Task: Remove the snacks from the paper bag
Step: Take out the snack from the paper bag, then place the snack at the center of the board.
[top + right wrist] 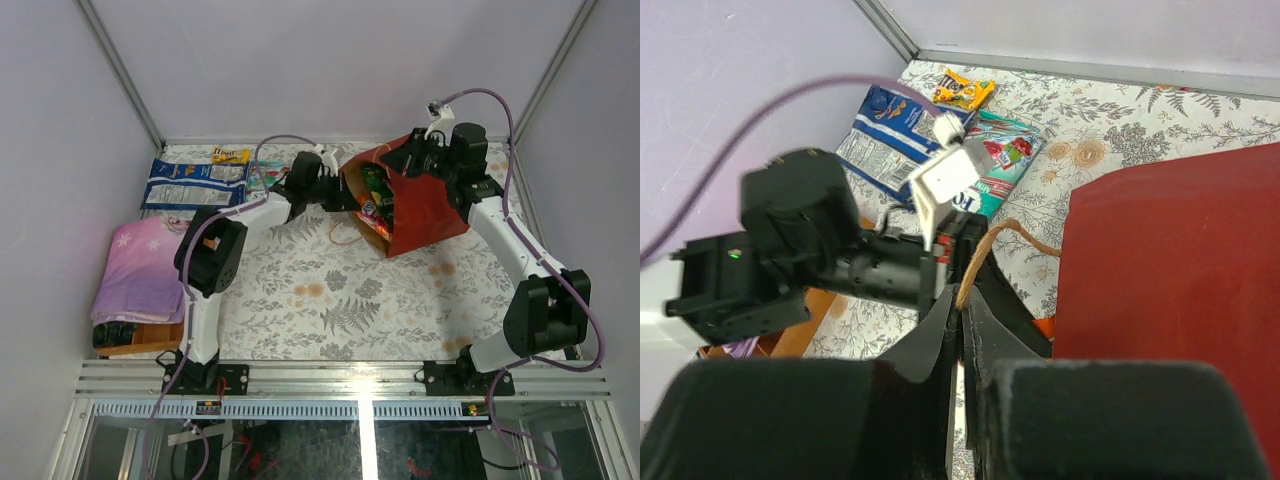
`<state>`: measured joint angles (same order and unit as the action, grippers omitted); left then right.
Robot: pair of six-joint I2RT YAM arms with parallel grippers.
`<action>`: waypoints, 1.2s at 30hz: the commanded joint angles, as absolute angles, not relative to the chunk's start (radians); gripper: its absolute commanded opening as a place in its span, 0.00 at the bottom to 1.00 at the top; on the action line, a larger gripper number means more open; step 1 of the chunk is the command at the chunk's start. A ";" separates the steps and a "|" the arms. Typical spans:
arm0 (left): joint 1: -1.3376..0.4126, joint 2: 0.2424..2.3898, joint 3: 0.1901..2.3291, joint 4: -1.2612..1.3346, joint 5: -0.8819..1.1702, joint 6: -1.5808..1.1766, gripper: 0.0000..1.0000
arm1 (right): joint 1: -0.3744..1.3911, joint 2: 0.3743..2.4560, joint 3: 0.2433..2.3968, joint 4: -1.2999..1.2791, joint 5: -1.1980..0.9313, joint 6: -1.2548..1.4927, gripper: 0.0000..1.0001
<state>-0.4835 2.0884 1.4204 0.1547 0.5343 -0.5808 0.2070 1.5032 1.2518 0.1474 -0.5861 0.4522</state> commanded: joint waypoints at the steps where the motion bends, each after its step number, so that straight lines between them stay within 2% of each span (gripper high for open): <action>1: -0.494 2.009 1.546 -0.061 0.728 -0.173 0.00 | 0.214 1.471 1.276 0.188 -0.597 0.450 0.00; 8: -0.506 2.049 1.765 -0.451 0.678 0.087 0.00 | 0.213 1.459 1.275 0.181 -0.597 0.449 0.00; 13: -0.481 1.954 1.632 -0.323 0.635 0.053 0.00 | 0.213 1.462 1.276 0.188 -0.600 0.453 0.00; 17: -0.457 1.948 1.630 -0.365 0.784 0.085 0.00 | 0.214 1.455 1.276 0.182 -0.600 0.451 0.00; 21: -0.457 1.914 1.655 -0.563 0.932 0.282 0.00 | 0.215 1.447 1.274 0.178 -0.598 0.449 0.00; 24: -0.433 1.848 1.605 -0.585 0.954 0.345 0.00 | 0.214 1.447 1.276 0.179 -0.598 0.449 0.00; 27: -0.392 1.774 1.543 -0.609 1.059 0.425 0.00 | 0.214 1.444 1.274 0.183 -0.601 0.454 0.00; 30: -0.349 1.699 1.460 -0.497 1.143 0.350 0.00 | 0.215 1.446 1.274 0.188 -0.605 0.457 0.00; 32: -0.319 1.658 1.382 -0.276 1.154 0.111 0.00 | 0.216 1.450 1.274 0.196 -0.614 0.466 0.00; 34: -0.302 1.630 1.273 0.053 1.039 -0.211 0.00 | 0.215 1.456 1.274 0.207 -0.621 0.476 0.00; 36: -0.306 1.620 1.227 0.111 0.837 -0.345 0.00 | 0.215 1.466 1.278 0.218 -0.629 0.485 0.00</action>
<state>-0.3164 1.6405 1.3251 -0.2840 1.0382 0.0727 0.2070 1.4960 1.2518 0.1474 -0.5892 0.4587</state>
